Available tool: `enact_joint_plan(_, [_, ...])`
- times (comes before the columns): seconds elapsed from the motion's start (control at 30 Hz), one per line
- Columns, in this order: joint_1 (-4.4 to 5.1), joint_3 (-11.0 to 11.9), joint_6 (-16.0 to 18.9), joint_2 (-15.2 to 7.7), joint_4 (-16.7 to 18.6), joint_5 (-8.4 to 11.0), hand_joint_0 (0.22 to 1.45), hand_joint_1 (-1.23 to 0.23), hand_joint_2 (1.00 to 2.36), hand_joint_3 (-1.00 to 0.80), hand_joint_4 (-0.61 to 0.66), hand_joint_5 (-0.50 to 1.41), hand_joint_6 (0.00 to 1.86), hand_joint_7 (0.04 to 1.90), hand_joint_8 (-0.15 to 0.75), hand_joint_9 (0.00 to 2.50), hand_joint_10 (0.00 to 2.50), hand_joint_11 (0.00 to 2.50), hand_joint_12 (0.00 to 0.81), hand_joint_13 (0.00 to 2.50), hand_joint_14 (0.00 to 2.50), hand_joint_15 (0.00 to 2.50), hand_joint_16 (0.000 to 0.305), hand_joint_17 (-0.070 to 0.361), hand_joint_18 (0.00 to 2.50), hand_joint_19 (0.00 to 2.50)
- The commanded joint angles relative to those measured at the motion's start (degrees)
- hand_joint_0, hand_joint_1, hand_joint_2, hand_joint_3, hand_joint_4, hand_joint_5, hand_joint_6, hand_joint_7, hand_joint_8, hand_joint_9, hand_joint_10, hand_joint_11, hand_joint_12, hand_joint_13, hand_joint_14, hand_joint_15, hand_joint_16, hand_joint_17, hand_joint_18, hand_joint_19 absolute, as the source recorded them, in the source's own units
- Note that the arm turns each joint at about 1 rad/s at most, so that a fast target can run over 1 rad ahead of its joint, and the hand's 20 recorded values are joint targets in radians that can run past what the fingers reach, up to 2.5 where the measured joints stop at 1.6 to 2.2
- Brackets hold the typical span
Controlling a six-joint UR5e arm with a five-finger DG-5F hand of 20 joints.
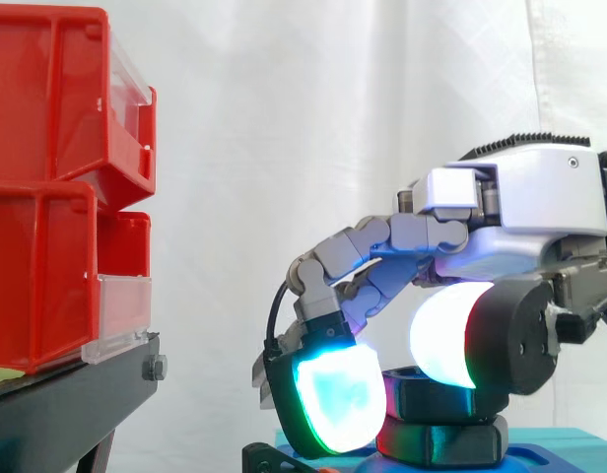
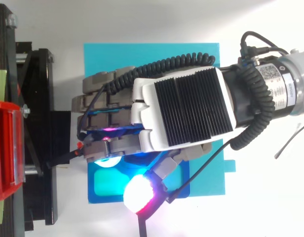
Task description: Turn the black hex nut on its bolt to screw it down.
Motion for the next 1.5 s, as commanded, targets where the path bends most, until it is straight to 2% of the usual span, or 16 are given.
enact_joint_plan(0.0, [-0.39, -0.33, -0.1, 0.0, 0.13, -0.28, 0.45, -0.27, 1.0, -0.5, 0.12, -0.05, 0.6, 1.25, 0.234, 0.75, 0.0, 0.08, 0.317, 0.57, 0.01, 0.21, 0.054, 0.122, 0.46, 0.29])
enact_joint_plan(0.17, [-0.83, -0.33, -0.28, 0.09, -0.14, -0.72, 0.45, -0.27, 1.0, -0.5, 0.12, -0.05, 0.61, 1.25, 0.231, 0.75, 0.0, 0.08, 0.318, 0.57, 0.01, 0.21, 0.054, 0.122, 0.46, 0.29])
enact_joint_plan(0.2, [-1.27, -0.33, -0.28, 0.0, 0.13, -0.81, 0.45, -0.27, 1.0, -0.5, 0.12, -0.05, 0.61, 1.24, 0.233, 0.75, 0.0, 0.08, 0.318, 0.57, 0.01, 0.21, 0.054, 0.122, 0.46, 0.29])
enact_joint_plan(0.27, [-1.44, -0.33, -0.28, 0.0, 0.13, -1.34, 0.45, -0.27, 1.0, -0.5, 0.12, -0.05, 0.61, 1.24, 0.234, 0.75, 0.0, 0.08, 0.318, 0.57, 0.01, 0.21, 0.054, 0.122, 0.46, 0.29])
enact_joint_plan(0.57, [-2.06, -0.33, -0.28, 0.0, -0.14, -1.42, 0.45, -0.26, 1.0, -0.5, 0.12, -0.05, 0.61, 1.24, 0.232, 0.75, 0.0, 0.08, 0.319, 0.58, 0.01, 0.21, 0.054, 0.122, 0.46, 0.29])
enact_joint_plan(0.73, [-2.41, -0.33, -0.45, 0.09, 0.13, -2.13, 0.45, -0.22, 1.0, -0.5, 0.12, -0.05, 0.61, 1.24, 0.237, 0.75, 0.0, 0.08, 0.318, 0.58, 0.01, 0.21, 0.054, 0.123, 0.46, 0.3])
enact_joint_plan(0.97, [-3.55, -0.24, -0.8, 0.09, 0.21, -3.71, 0.45, -0.15, 1.0, -0.5, 0.11, -0.05, 0.58, 1.27, 0.234, 0.74, 0.0, 0.08, 0.32, 0.57, 0.01, 0.21, 0.055, 0.123, 0.46, 0.3])
enact_joint_plan(1.27, [-3.47, 0.2, -0.8, 0.0, 1.36, -3.8, 0.45, -0.15, 1.0, -0.5, 0.12, -0.04, 0.52, 1.34, 0.23, 0.74, 0.0, 0.08, 0.32, 0.57, 0.01, 0.21, 0.055, 0.123, 0.45, 0.29])
enact_joint_plan(1.4, [-2.68, 0.2, -0.72, 0.09, 3.47, -3.53, 0.45, -0.15, 1.0, -0.5, 0.12, -0.04, 0.5, 1.36, 0.234, 0.73, 0.0, 0.08, 0.321, 0.57, 0.01, 0.21, 0.055, 0.123, 0.45, 0.29])
enact_joint_plan(1.47, [-2.68, 0.28, -0.72, 0.0, 3.73, -3.45, 0.45, -0.15, 1.0, -0.5, 0.13, -0.05, 0.5, 1.33, 0.232, 0.73, 0.0, 0.08, 0.319, 0.57, 0.01, 0.21, 0.055, 0.123, 0.45, 0.3])
